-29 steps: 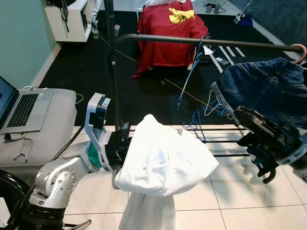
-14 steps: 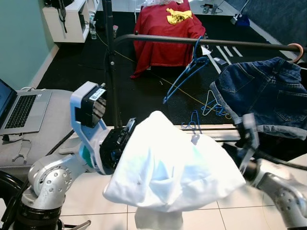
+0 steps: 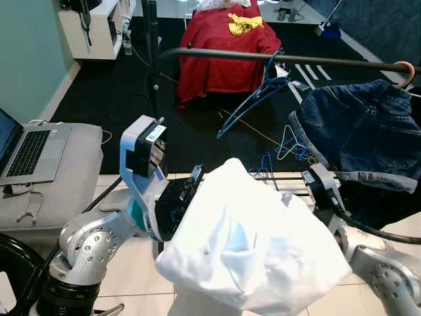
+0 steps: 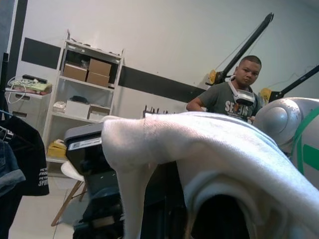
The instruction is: Hang hanger
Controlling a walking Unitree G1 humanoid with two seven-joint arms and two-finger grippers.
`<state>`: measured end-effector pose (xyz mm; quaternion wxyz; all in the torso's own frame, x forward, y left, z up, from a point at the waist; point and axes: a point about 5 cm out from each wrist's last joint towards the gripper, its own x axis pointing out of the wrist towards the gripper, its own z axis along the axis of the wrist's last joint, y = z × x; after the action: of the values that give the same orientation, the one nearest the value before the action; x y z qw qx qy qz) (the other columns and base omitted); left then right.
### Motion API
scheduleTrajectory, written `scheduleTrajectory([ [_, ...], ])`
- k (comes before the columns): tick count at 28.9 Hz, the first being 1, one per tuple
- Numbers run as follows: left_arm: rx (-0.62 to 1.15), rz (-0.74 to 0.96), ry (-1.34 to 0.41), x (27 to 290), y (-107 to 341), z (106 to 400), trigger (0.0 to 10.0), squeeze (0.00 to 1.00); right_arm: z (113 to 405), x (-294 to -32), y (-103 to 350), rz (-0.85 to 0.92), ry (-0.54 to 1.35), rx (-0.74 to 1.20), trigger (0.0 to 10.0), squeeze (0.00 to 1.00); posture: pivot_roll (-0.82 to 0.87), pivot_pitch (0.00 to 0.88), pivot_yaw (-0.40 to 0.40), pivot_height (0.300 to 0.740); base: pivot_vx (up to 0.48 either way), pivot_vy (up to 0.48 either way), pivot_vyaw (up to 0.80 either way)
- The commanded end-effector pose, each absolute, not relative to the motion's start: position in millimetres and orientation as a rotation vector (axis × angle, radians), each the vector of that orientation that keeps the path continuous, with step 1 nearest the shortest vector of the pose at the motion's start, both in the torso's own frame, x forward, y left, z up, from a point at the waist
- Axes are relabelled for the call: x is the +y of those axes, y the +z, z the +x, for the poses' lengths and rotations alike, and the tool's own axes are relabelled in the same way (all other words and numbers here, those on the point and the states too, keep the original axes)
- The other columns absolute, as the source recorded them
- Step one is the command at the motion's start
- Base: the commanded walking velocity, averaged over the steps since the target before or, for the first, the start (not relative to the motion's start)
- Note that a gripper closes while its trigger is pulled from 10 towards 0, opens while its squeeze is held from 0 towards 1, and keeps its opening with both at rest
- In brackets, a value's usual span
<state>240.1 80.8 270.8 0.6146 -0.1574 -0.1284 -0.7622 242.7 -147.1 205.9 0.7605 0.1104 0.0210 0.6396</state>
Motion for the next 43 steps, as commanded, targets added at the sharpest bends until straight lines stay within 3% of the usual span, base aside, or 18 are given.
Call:
scheduleTrajectory([
  [1, -0.307, -0.351, -1.77, 78.8, 272.5, 238.4, 10.0, 0.0, 237.6, -149.2, 210.4, 0.232, 1.407, 0.033, 10.0, 1.0, -0.17, 0.125, 0.014, 0.74, 0.0, 0.0, 0.0],
  [3, -0.305, -0.349, -1.774, 80.1, 273.3, 238.9, 10.0, 0.0, 222.9, -154.4, 206.7, 0.187, 1.461, 0.089, 10.0, 1.0, -0.17, 0.127, 0.019, 0.74, 0.0, 0.0, 0.0],
  [14, -0.306, -0.342, -1.757, 81.9, 273.7, 244.6, 10.0, 0.0, 200.3, -157.3, 202.5, 0.162, 1.546, 0.187, 10.0, 0.98, -0.17, 0.127, 0.021, 0.74, 0.0, 0.0, 0.0],
  [15, -0.307, -0.342, -1.753, 82.0, 274.2, 245.5, 10.0, 0.0, 196.9, -157.1, 199.4, 0.124, 1.547, 0.205, 10.0, 0.0, -0.18, 0.129, 0.023, 0.74, 0.0, 0.0, 0.0],
  [25, -0.319, -0.351, -1.761, 79.9, 276.8, 244.0, 10.0, 0.0, 209.3, -156.3, 181.9, -0.102, 1.449, 0.233, 10.0, 0.0, -0.17, 0.126, 0.025, 0.74, 0.0, 0.0, 0.0],
  [33, -0.33, -0.357, -1.756, 79.0, 278.1, 244.2, 10.0, 0.0, 228.3, -151.6, 174.5, -0.18, 1.335, 0.192, 10.0, 0.0, -0.17, 0.125, 0.023, 0.74, 0.0, 0.0, 0.0],
  [34, -0.331, -0.36, -1.755, 78.9, 278.1, 243.8, 10.0, 0.0, 233.4, -150.8, 174.4, -0.177, 1.302, 0.169, 3.8, 0.0, -0.17, 0.124, 0.023, 0.74, 0.0, 0.0, 0.0],
  [35, -0.332, -0.363, -1.755, 78.9, 278.2, 243.4, 10.0, 0.0, 237.6, -149.8, 174.8, -0.166, 1.279, 0.146, 0.0, 0.0, -0.16, 0.122, 0.022, 0.74, 0.0, 0.0, 0.0],
  [43, -0.333, -0.372, -1.75, 78.6, 277.7, 243.4, 10.0, 0.0, 246.6, -145.0, 177.5, -0.126, 1.242, 0.079, 0.0, 0.0, -0.16, 0.115, 0.023, 0.74, 0.0, 0.0, 0.0],
])
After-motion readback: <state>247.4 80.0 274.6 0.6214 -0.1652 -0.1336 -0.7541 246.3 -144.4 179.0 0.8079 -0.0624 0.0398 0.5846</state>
